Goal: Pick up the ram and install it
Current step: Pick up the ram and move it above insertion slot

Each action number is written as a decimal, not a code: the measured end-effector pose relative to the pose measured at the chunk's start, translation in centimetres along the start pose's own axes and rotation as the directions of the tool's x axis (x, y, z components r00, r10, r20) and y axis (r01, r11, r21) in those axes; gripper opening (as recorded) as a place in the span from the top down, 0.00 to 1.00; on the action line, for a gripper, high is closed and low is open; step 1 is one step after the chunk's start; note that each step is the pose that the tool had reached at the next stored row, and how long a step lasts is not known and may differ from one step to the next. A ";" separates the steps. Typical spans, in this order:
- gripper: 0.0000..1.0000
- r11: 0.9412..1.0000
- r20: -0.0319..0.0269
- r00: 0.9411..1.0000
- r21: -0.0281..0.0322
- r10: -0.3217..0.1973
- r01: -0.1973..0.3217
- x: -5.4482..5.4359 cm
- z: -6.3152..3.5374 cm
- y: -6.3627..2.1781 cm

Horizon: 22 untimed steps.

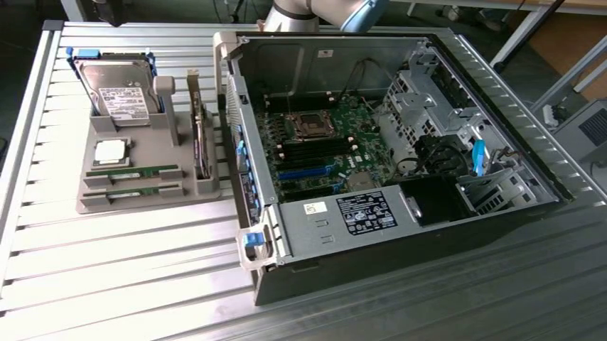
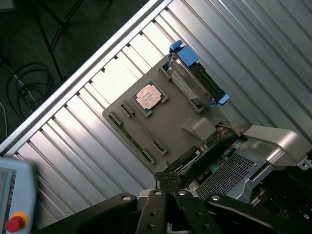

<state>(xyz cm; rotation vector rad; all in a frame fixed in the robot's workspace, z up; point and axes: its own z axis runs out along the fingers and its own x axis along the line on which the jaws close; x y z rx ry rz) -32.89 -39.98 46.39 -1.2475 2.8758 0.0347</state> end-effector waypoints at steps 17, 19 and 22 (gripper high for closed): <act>0.91 0.993 -0.007 0.993 0.002 -0.114 0.114 0.0 0.00 0.00; 0.91 0.992 -0.007 0.992 0.002 -0.126 0.126 0.0 0.00 0.00; 0.91 0.988 -0.008 0.988 0.002 -0.153 0.153 0.0 0.00 0.00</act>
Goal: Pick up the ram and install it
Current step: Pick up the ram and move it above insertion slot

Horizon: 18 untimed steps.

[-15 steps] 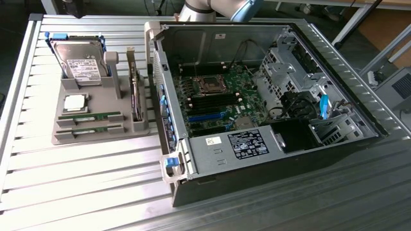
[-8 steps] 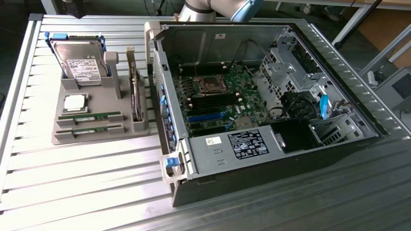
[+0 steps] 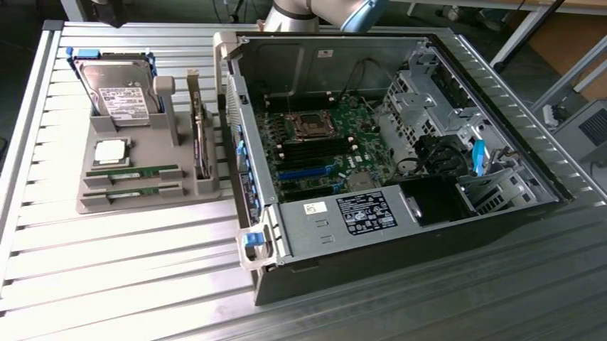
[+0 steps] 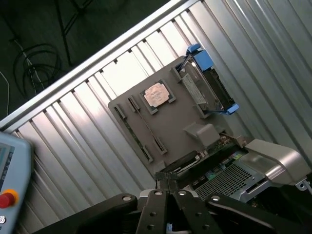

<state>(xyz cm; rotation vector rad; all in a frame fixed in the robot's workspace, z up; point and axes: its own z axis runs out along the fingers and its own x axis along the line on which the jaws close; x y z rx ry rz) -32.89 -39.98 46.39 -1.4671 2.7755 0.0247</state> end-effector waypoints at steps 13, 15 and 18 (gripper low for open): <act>0.91 0.993 -0.005 0.993 0.001 -0.116 0.116 0.0 0.00 0.00; 0.91 0.992 -0.005 0.992 0.001 -0.129 0.129 0.0 0.00 0.00; 0.91 0.986 -0.006 0.986 0.001 -0.164 0.164 0.0 0.00 0.00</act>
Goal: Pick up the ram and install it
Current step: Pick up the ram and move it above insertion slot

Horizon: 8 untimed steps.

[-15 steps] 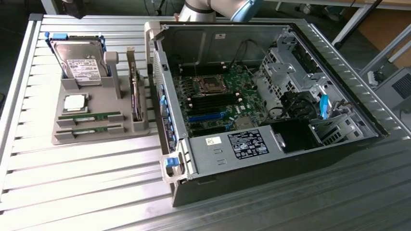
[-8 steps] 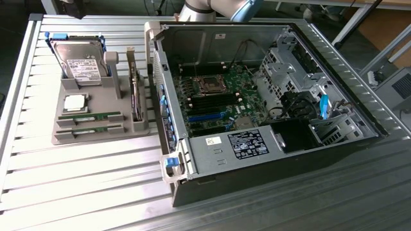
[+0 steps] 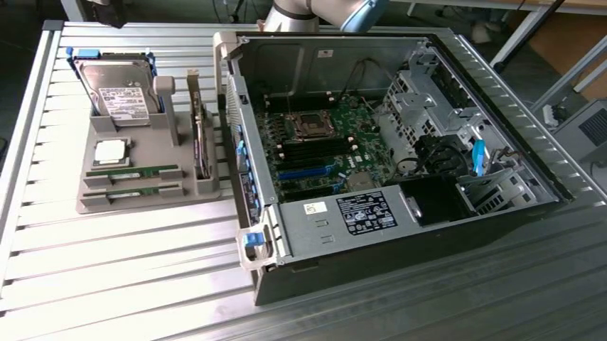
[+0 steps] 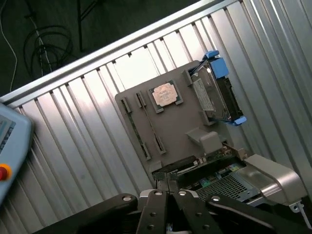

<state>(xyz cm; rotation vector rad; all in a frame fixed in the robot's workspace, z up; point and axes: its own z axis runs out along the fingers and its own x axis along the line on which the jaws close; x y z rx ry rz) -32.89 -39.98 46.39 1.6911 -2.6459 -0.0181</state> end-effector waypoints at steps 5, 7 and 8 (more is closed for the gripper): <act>0.91 0.999 -0.002 0.999 0.000 -0.039 0.039 0.0 0.00 0.00; 0.91 0.998 -0.003 0.998 0.001 -0.065 0.065 0.0 0.00 0.00; 0.91 0.997 -0.004 0.997 0.001 -0.079 0.079 0.0 0.00 0.00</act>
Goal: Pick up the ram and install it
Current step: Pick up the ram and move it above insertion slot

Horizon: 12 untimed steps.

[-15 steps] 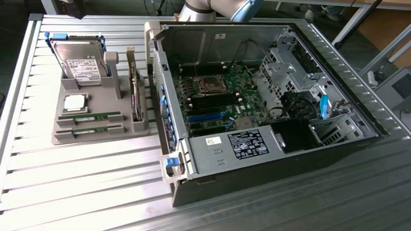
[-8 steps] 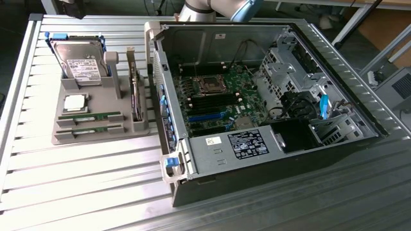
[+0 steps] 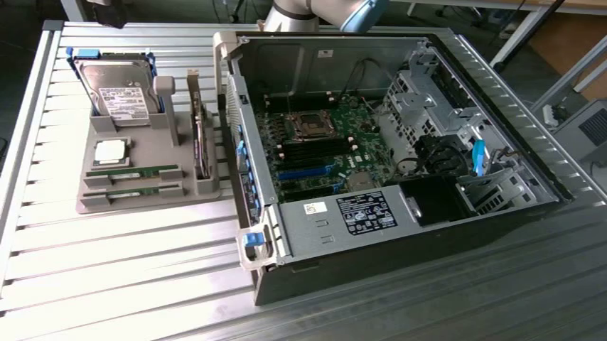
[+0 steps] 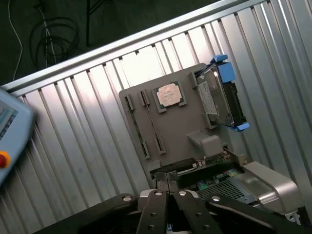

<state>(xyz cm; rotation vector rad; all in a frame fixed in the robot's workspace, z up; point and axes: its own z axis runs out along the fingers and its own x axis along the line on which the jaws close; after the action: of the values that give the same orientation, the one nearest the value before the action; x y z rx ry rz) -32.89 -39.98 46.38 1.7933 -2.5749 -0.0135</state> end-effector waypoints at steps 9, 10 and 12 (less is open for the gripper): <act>0.91 0.996 -0.006 0.996 0.001 -0.090 0.090 0.0 0.00 0.00; 0.91 0.995 -0.006 0.995 0.001 -0.100 0.100 0.0 0.00 0.00; 0.91 0.993 -0.007 0.993 0.002 -0.118 0.118 0.0 0.00 0.00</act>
<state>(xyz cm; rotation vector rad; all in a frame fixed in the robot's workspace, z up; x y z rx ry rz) -32.89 -39.98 46.38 1.9404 -2.4606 -0.0046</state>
